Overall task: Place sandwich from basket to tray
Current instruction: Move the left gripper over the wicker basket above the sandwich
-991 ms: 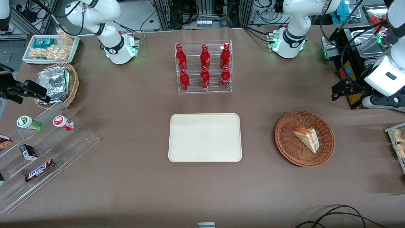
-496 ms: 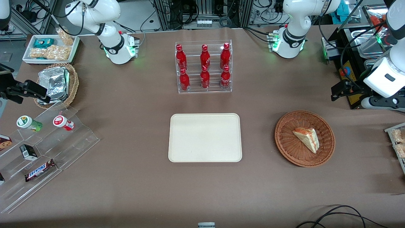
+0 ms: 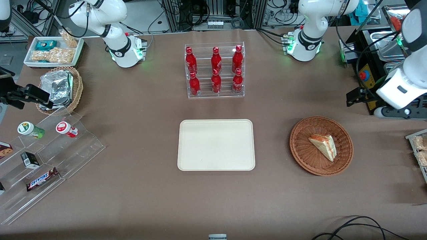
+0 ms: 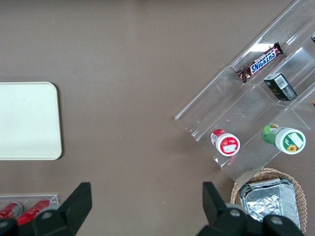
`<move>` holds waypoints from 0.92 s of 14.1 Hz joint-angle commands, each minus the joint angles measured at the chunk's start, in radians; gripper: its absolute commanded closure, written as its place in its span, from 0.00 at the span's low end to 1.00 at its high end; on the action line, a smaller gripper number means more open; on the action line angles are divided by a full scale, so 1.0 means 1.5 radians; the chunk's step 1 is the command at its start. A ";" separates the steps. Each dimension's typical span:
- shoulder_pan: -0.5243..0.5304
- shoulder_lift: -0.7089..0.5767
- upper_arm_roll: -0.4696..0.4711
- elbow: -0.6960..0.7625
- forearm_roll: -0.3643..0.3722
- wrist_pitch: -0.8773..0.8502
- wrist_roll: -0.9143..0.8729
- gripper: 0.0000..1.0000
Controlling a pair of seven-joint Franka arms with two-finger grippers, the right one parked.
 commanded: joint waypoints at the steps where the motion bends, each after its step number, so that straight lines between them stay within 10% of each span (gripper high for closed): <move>1: 0.009 0.024 -0.005 -0.048 0.007 0.048 0.002 0.00; 8: 0.013 0.061 0.008 -0.246 0.000 0.362 -0.036 0.00; 13: 0.013 0.127 0.012 -0.237 -0.002 0.422 -0.316 0.00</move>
